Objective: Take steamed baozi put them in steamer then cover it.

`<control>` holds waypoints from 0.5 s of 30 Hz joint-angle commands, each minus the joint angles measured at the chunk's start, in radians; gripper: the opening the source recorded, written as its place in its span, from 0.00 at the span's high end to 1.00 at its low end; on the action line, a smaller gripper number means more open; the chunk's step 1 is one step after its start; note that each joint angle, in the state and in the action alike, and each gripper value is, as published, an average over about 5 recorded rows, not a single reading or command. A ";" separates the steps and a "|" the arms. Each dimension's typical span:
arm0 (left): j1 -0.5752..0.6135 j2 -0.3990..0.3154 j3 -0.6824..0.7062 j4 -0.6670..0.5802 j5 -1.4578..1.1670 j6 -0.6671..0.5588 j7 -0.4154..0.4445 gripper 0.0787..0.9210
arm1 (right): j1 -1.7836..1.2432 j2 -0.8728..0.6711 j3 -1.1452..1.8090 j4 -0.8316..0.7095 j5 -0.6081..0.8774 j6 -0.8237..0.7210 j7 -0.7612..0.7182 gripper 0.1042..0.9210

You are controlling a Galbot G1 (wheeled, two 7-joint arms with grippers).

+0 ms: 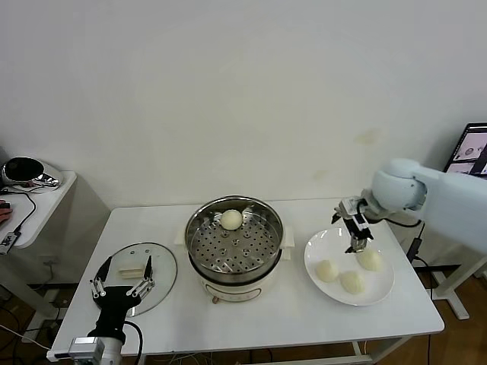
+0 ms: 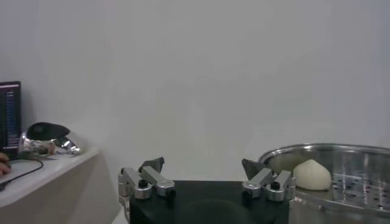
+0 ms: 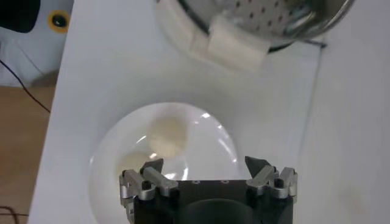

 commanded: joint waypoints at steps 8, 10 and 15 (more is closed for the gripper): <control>0.007 -0.008 -0.008 0.006 0.005 -0.003 0.000 0.12 | -0.348 0.049 0.227 -0.164 -0.149 0.054 0.004 0.12; 0.007 -0.009 -0.009 0.006 0.006 -0.004 -0.001 0.12 | -0.374 0.074 0.248 -0.185 -0.151 0.055 0.013 0.12; 0.006 -0.012 -0.009 0.002 0.012 -0.004 -0.001 0.12 | -0.427 0.129 0.289 -0.236 -0.160 0.067 0.031 0.12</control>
